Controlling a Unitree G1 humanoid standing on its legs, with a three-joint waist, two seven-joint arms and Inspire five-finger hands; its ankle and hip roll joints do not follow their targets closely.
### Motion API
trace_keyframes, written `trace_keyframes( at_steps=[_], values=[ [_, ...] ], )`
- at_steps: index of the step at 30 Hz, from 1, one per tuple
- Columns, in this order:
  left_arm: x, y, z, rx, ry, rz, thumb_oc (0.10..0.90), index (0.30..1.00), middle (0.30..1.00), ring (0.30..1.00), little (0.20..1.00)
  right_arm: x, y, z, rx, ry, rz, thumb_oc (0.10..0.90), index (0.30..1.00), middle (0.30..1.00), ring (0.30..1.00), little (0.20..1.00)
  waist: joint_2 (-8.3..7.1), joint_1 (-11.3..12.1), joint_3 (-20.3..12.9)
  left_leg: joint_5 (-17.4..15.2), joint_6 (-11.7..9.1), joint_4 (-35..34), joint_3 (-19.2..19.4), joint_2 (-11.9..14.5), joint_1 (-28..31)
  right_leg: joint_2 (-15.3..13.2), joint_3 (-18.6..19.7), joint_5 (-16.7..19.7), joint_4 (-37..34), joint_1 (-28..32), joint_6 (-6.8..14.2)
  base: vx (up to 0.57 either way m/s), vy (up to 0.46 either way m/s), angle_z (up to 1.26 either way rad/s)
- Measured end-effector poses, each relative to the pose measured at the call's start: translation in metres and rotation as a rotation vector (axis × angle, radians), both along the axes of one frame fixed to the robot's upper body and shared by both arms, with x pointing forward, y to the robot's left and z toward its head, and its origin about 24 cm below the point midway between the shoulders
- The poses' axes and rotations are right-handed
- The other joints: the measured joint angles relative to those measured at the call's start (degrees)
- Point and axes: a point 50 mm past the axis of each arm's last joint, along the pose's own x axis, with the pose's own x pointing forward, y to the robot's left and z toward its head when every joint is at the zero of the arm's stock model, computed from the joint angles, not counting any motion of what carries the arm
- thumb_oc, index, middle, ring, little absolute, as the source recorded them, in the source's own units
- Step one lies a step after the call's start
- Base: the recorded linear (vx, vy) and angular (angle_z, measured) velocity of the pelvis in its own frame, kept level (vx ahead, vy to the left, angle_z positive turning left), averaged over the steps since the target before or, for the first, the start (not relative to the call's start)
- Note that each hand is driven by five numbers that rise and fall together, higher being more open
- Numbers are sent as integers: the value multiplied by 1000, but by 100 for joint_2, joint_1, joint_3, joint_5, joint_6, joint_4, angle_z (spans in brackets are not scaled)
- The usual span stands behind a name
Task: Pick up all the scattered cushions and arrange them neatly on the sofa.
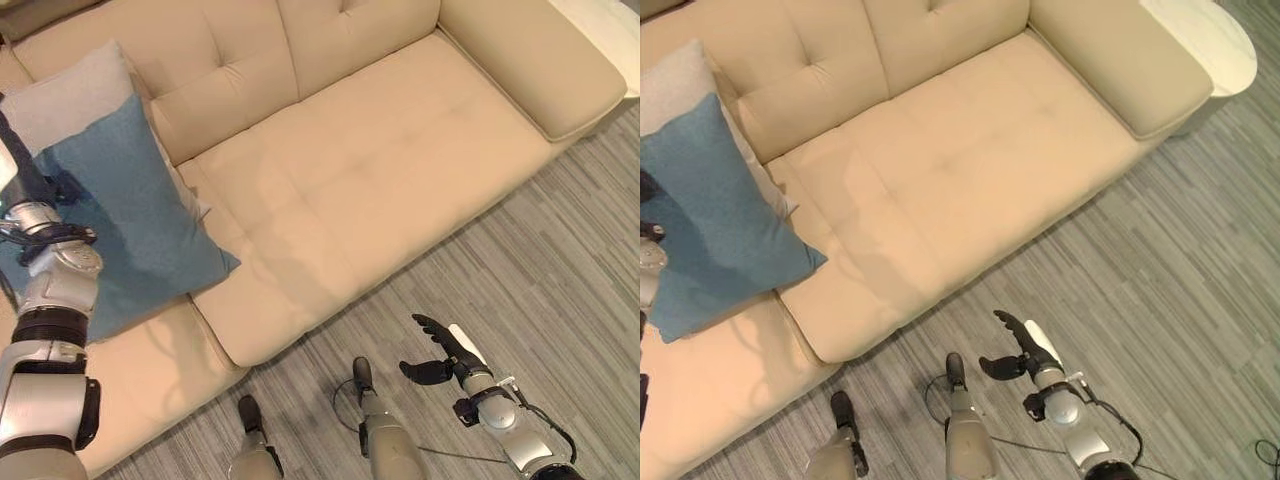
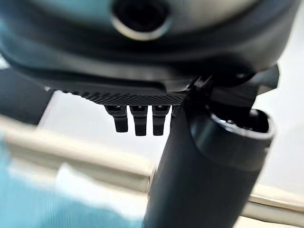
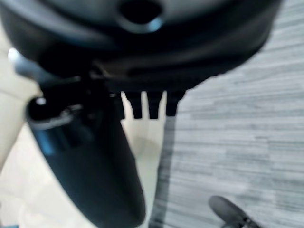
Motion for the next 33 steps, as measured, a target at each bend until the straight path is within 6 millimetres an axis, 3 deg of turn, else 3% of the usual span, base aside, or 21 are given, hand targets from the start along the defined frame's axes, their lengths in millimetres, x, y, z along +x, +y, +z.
trace_keyframes(
  at_steps=[5,13,17,22,23,24,25,28,33],
  values=[
    [-8,11,3,78,90,57,800,900,900,900,900,0,-1,0,0,1,-3,800,900,900,900,900,-4,108,2,-1,1,-6,-23,0,37,-6,-42,-30,-2,57,-23,0,-7,2],
    [-11,16,-20,34,248,35,800,900,900,900,900,1,-1,0,-5,12,-1,800,900,900,900,900,-19,135,15,-1,0,-6,-16,2,-97,-1,-36,-31,0,-91,-21,-4,1,0],
    [-6,21,-44,45,423,59,800,900,900,900,900,5,2,2,-6,11,17,800,900,900,900,900,-45,80,68,-1,0,0,2,1,-138,1,-16,-29,7,-146,-23,-30,3,-2],
    [7,18,-41,84,558,60,800,900,900,900,900,12,5,6,-11,-2,30,800,900,900,900,900,-38,66,210,-1,-1,8,-8,-1,-149,-2,-28,-27,9,-144,-25,-6,1,0],
    [9,17,-41,91,584,58,740,811,811,811,811,13,5,6,-11,-2,31,800,900,900,900,900,-19,66,221,-1,-1,8,-11,-3,-147,-4,-31,-27,9,-139,-25,0,0,0],
    [9,17,-42,90,615,59,535,502,502,502,502,13,6,7,-11,-3,31,800,900,900,900,900,-8,57,229,-1,-1,8,-10,-6,-147,-6,-31,-27,9,-140,-25,0,0,0],
    [10,18,-42,96,633,61,400,300,300,300,300,14,5,7,-12,-4,30,800,900,900,900,900,16,56,242,-1,-1,8,-10,-8,-136,-10,-32,-27,9,-129,-25,0,0,0],
    [10,18,-42,65,670,46,400,300,300,300,300,13,4,7,-13,6,26,800,900,900,900,900,38,39,245,-2,-1,7,-5,-12,-113,-12,-28,-27,11,-112,-25,0,0,0],
    [11,15,-22,81,687,-4,400,300,300,300,300,3,-5,2,-8,44,-8,800,900,900,900,900,65,3,231,-2,0,-16,6,-23,68,-23,-19,-30,16,58,-26,0,0,0]
  ],
)
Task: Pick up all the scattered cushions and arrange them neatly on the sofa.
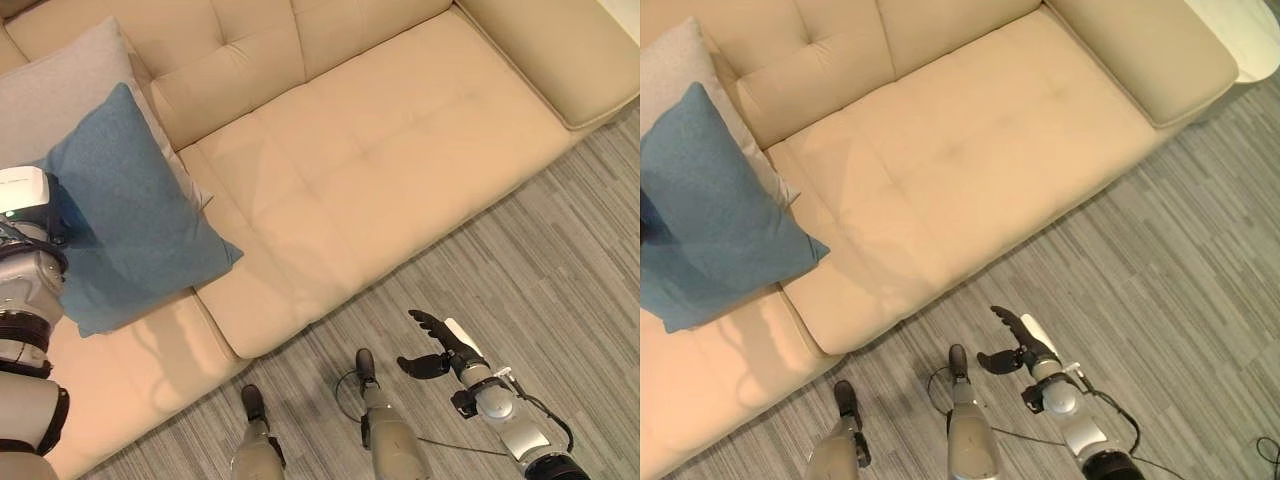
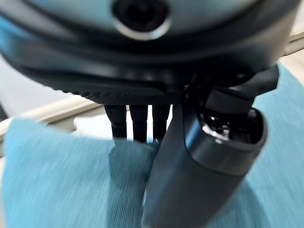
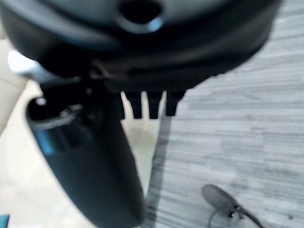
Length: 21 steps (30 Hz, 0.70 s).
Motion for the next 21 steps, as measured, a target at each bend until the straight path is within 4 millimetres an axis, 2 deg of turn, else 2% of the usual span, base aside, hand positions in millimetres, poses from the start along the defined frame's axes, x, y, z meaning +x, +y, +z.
trace_keyframes(
  at_steps=[2,5,10,15,20,21],
  values=[
    [0,-5,4,18,9,-38,400,300,300,300,300,-3,-5,-1,0,4,-25,800,900,900,900,900,9,2,-5,-1,2,0,-1,-12,18,-11,1,0,0,17,1,0,0,0],
    [-2,-15,-6,-19,-7,-94,400,300,300,300,300,-8,-12,-2,-1,14,-60,800,900,900,900,900,31,11,-17,0,2,19,-6,-4,26,-6,1,1,11,25,1,-3,-50,-1],
    [-7,-42,-45,-188,-74,-217,400,300,300,300,300,-14,-20,-6,4,26,-108,800,900,900,900,900,169,54,-119,-3,6,-15,-12,2,212,0,-9,-19,15,201,3,-8,-73,2],
    [-22,-55,-86,-295,-59,-263,400,300,300,300,300,-23,-29,-10,7,28,-174,800,900,900,900,900,291,45,-354,-10,16,-83,1,23,469,21,-16,-97,9,437,31,-29,-129,0],
    [-40,-62,-111,-373,-48,-288,400,300,300,300,300,-39,-32,-22,17,54,-238,800,900,900,900,900,298,71,-543,-37,8,-83,70,229,798,208,21,-419,282,595,-43,-38,-186,-6],
    [-41,-64,-113,-379,-47,-295,400,300,300,300,300,-40,-33,-23,14,57,-241,800,900,900,900,900,335,88,-572,-37,6,-62,94,352,818,254,-23,-448,368,578,-62,-64,-208,-11]
  ],
)
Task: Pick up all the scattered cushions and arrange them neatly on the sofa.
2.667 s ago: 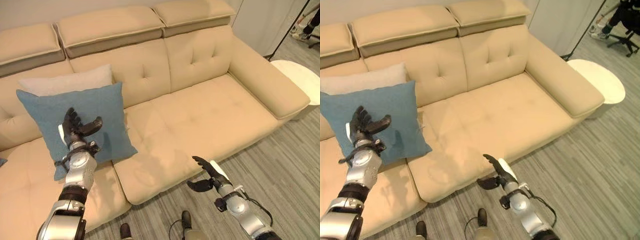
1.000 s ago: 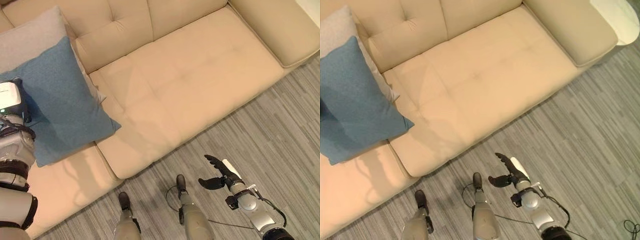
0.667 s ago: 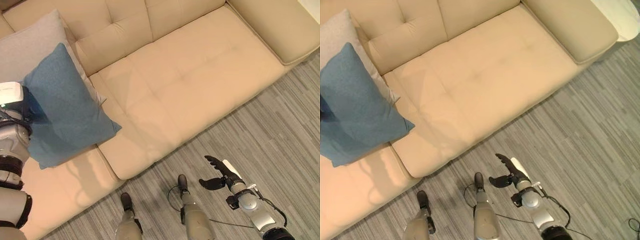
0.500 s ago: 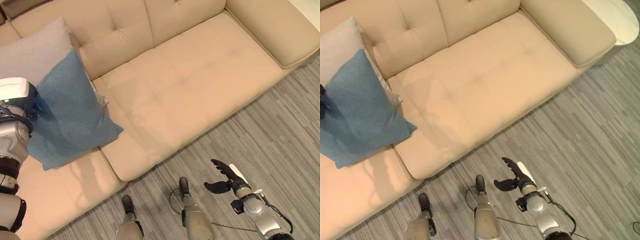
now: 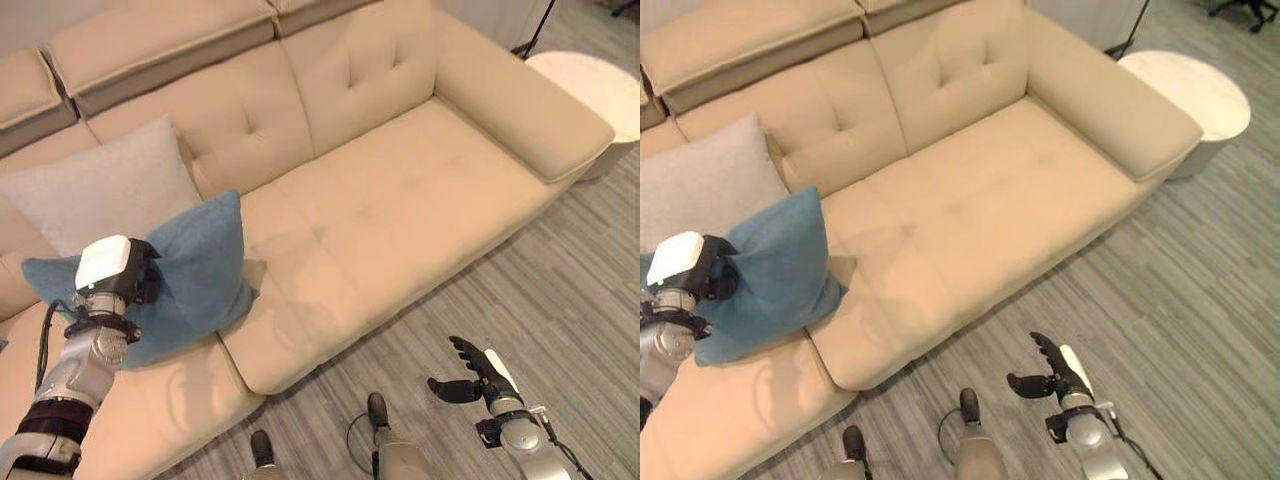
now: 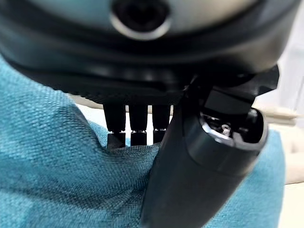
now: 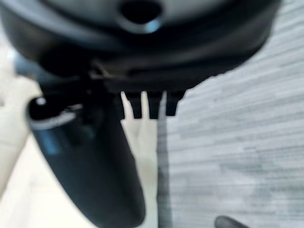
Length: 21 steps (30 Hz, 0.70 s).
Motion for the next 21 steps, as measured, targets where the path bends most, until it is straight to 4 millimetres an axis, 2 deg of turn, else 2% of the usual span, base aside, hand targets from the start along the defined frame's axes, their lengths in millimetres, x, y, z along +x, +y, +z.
trace_keyframes(
  at_steps=[3,5,6,7,8,9,10,11,12,13,14,16,17,18,20,21],
  values=[
    [-2,-10,-2,-13,-14,-43,400,300,300,300,300,-12,0,-10,-8,42,-13,800,900,900,900,900,-13,106,-59,-32,30,158,40,116,103,190,-3,-306,529,-158,-114,-95,-193,-12],
    [1,-22,0,-20,-33,-88,400,300,300,300,300,-17,0,-13,-23,63,0,800,900,900,900,900,-54,112,-69,-54,93,460,39,167,80,175,25,-609,1046,-292,-195,-85,-91,-5],
    [2,-27,0,-20,-37,-111,400,300,300,300,300,-17,0,-13,-27,61,0,800,900,900,900,900,-65,114,-79,-57,146,600,40,144,75,203,55,-653,1134,-311,-196,-79,-68,-31],
    [3,-32,3,-16,-51,-133,400,300,300,300,300,-12,0,-11,-35,51,6,800,900,900,900,900,-117,185,-81,-143,194,839,-181,-30,11,159,237,-656,1202,-338,-212,-46,-42,-66],
    [2,-38,5,-11,-61,-159,400,300,300,300,300,-5,0,-8,-48,38,14,800,900,900,900,900,-246,242,-64,-545,524,1154,-837,-454,-71,14,595,-569,1177,-369,-282,-18,-7,-70],
    [2,-41,4,-9,-64,-179,400,300,300,300,300,0,0,-4,-59,21,23,800,900,900,900,900,-254,223,-75,-797,671,1160,-1136,-798,-82,-62,773,-468,1039,-327,-279,-11,22,-72],
    [0,-48,5,-10,-78,-211,400,300,300,300,300,5,-2,1,-75,4,31,800,900,900,900,900,-245,215,-78,-959,739,1040,-1706,-1322,-35,-119,1037,-363,853,-267,-173,-40,63,-73],
    [-1,-54,9,-11,-97,-242,400,300,300,300,300,10,-2,4,-85,-11,37,800,900,900,900,900,-162,242,-128,-1233,1008,924,-2062,-1771,15,-75,1284,-168,674,-250,-145,-53,104,-114],
    [-1,-57,15,3,-121,-266,400,300,300,300,300,13,5,3,-73,-16,46,800,900,900,900,900,-233,351,-148,-1277,1089,873,-2382,-2044,185,-30,1534,-23,615,-293,-102,-84,119,-135],
    [-1,-61,19,14,-139,-283,400,300,300,300,300,16,12,3,-72,-23,75,800,900,900,900,900,-286,386,-153,-1293,1259,897,-2679,-2270,266,-23,1764,61,606,-323,-99,-83,118,-130],
    [-1,-64,21,24,-148,-304,400,300,300,300,300,18,21,3,-63,-34,105,800,900,900,900,900,-346,375,-176,-1225,1315,893,-2506,-2264,275,-67,1793,75,611,-315,-19,-86,118,-101],
    [-1,-70,23,12,-168,-336,400,300,300,300,300,7,27,-8,-41,7,113,800,900,900,900,900,-377,219,-258,-1198,1386,897,-2170,-2202,303,-10,1479,-206,1059,-436,300,-80,117,-66],
    [-1,-72,25,10,-178,-347,400,300,300,300,300,2,26,-11,-37,24,108,800,900,900,900,900,-341,148,-286,-1193,1383,884,-2120,-2160,290,51,1378,-493,1278,-473,286,-88,106,-39],
    [-1,-74,27,11,-184,-354,400,300,300,300,300,-1,25,-12,-36,28,100,800,900,900,900,900,-347,76,-292,-1189,1374,885,-2063,-2177,271,104,1383,-497,1285,-484,272,-83,101,-31],
    [0,-77,27,9,-186,-366,400,300,300,300,300,-3,22,-13,-38,37,84,800,900,900,900,900,-321,-208,-288,-1144,1305,868,-1954,-2218,225,56,1432,-302,1062,-466,70,-94,76,-28],
    [1,-79,26,8,-185,-376,400,300,300,300,300,-3,21,-13,-38,37,83,800,900,900,900,900,-304,-306,-287,-1143,1304,842,-1862,-2208,245,37,1485,-264,983,-442,66,-105,30,-53]
  ],
)
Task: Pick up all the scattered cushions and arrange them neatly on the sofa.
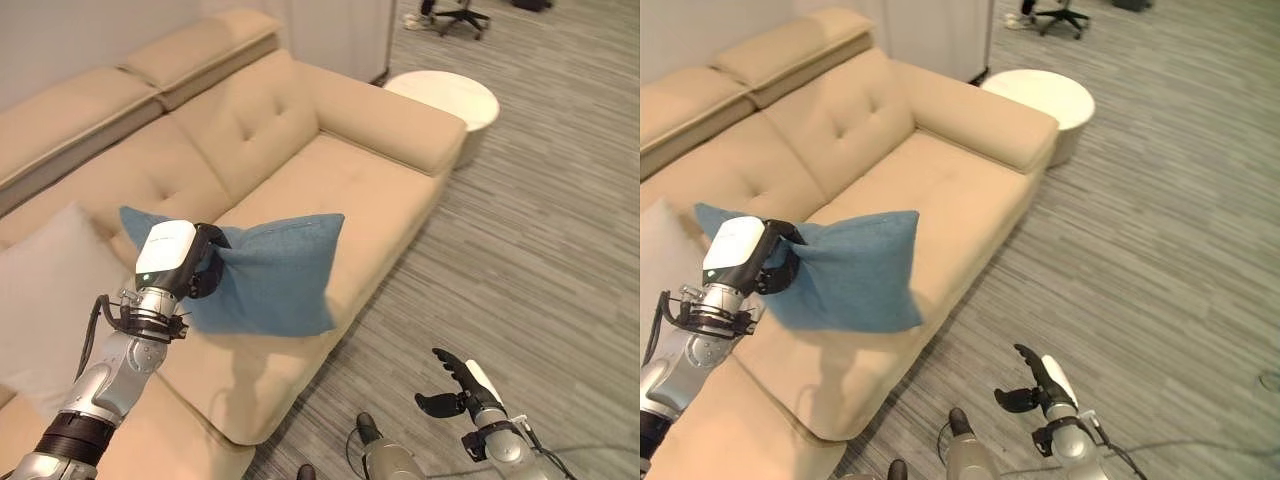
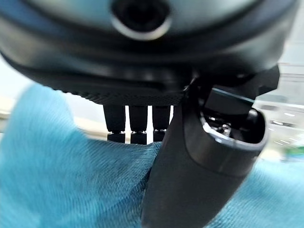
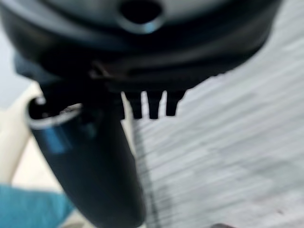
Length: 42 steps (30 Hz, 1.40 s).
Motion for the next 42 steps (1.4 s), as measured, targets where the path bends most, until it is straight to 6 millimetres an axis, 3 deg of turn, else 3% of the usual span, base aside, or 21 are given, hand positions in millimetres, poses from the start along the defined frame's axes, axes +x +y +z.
trace_keyframes(
  at_steps=[2,4,5,6,8,10,11,12,13,15,16,17,18,21,24,27,31,34,37,40,42],
  values=[
    [0,-9,-1,-45,-9,-28,400,300,300,300,300,4,1,2,1,-13,4,800,900,900,900,900,22,-81,12,7,-11,-59,414,27,109,90,15,167,-89,-35,-86,-164,-41,-106],
    [1,-15,5,-77,-36,-64,400,300,300,300,300,15,6,8,19,-58,-6,800,900,900,900,900,90,-32,51,8,-23,-102,977,128,208,91,-1314,478,-232,-147,-572,-168,-90,-136],
    [5,-20,8,-86,-51,-80,400,300,300,300,300,18,6,11,18,-79,-12,800,900,900,900,900,181,-36,90,-1,-1,-162,1121,195,264,-56,-2140,212,-224,-119,-925,-73,-103,-97],
    [7,-25,11,-105,-67,-91,400,300,300,300,300,21,5,15,14,-95,-9,800,900,900,900,900,352,-30,160,-41,47,-241,1178,253,341,-162,-2509,14,5,-172,-789,-41,-68,-66],
    [10,-30,15,-118,-90,-106,400,300,300,300,300,21,3,22,-42,-111,47,800,900,900,900,900,525,21,203,-74,-4,-314,1469,300,422,-610,-2698,-407,618,-259,-475,-35,-125,-67],
    [10,-30,16,-113,-93,-108,400,300,300,300,300,22,4,30,-121,-140,103,800,900,900,900,900,609,136,201,-147,-125,-325,1710,331,516,-948,-2900,-396,814,-202,-428,-17,-97,-82],
    [10,-29,15,-112,-89,-105,400,300,300,300,300,23,4,35,-179,-167,132,800,900,900,900,900,666,241,215,-207,-233,-242,1834,404,539,-903,-2883,-326,633,-89,-270,-5,-97,-70],
    [9,-29,15,-111,-85,-103,400,300,300,300,300,27,5,41,-239,-200,152,800,900,900,900,900,690,224,248,-206,-471,355,1914,456,262,-812,-2868,-212,437,-31,-493,-17,-162,-85],
    [7,-28,11,-111,-76,-103,400,300,300,300,300,31,4,46,-282,-232,158,800,900,900,900,900,631,267,286,-378,-498,1018,2002,575,-115,-821,-2916,-69,305,0,-669,-3,-162,-70],
    [3,-31,12,-90,-81,-121,400,300,300,300,300,36,-1,60,-333,-308,134,800,900,900,900,900,610,319,300,-495,-427,373,1919,632,-264,-718,-2848,-43,64,129,-689,48,-204,-72],
    [2,-34,16,-81,-98,-137,400,300,300,300,300,41,-3,71,-342,-363,111,800,900,900,900,900,686,345,313,-128,-476,-218,1970,846,-309,-566,-2835,-78,31,140,-642,78,-203,-59],
    [1,-35,16,-77,-102,-143,400,300,300,300,300,44,-5,80,-348,-401,102,800,900,900,900,900,741,355,331,440,-509,-322,2068,1006,-280,-442,-2760,-143,33,175,-577,52,-160,-62],
    [1,-35,15,-70,-100,-145,400,300,300,300,300,47,-4,89,-335,-444,102,800,900,900,900,900,735,335,330,497,-572,-374,2168,1000,-123,-429,-2689,-162,27,251,-550,45,-167,-48],
    [1,-35,17,-69,-105,-148,400,300,300,300,300,51,10,97,-114,-479,116,800,900,900,900,900,747,303,322,508,-585,-405,2240,978,29,-468,-2637,-283,-46,313,-380,45,-172,-31],
    [1,-36,18,-71,-112,-155,400,300,300,300,300,51,37,85,153,-392,214,800,900,900,900,900,783,271,305,537,-624,-413,2244,1002,68,-442,-2660,-266,-116,397,-365,18,-136,-8],
    [0,-38,19,-76,-119,-166,400,300,300,300,300,46,61,75,261,-331,312,800,900,900,900,900,872,281,252,570,-659,-426,2240,1016,92,-382,-2659,-145,-390,533,-388,41,-99,-7],
    [0,-42,17,-110,-119,-171,400,300,300,300,300,48,64,77,161,-361,341,800,900,900,900,900,876,317,248,604,-725,-206,2228,981,233,-404,-2701,30,-828,990,-449,25,-53,-6],
    [0,-44,17,-131,-118,-173,400,300,300,300,300,64,58,91,-130,-468,390,800,900,900,900,900,863,370,242,579,-761,140,2216,951,221,-462,-2797,129,-1115,1274,-500,12,-22,-4],
    [0,-46,19,-132,-129,-183,400,300,300,300,300,77,46,109,-402,-599,361,800,900,900,900,900,949,386,184,585,-767,18,2208,966,252,-421,-2849,129,-1157,1293,-501,4,-16,9],
    [-1,-47,21,-130,-136,-193,400,300,300,300,300,79,38,116,-506,-658,321,800,900,900,900,900,968,375,171,588,-771,-90,2173,987,260,-384,-2928,130,-1197,1302,-502,3,-10,14],
    [-1,-48,19,-126,-127,-195,400,300,300,300,300,75,39,111,-498,-646,310,800,900,900,900,900,867,373,183,435,-859,367,2164,973,-24,-531,-2916,153,-1204,1356,-534,3,-14,13]
  ],
)
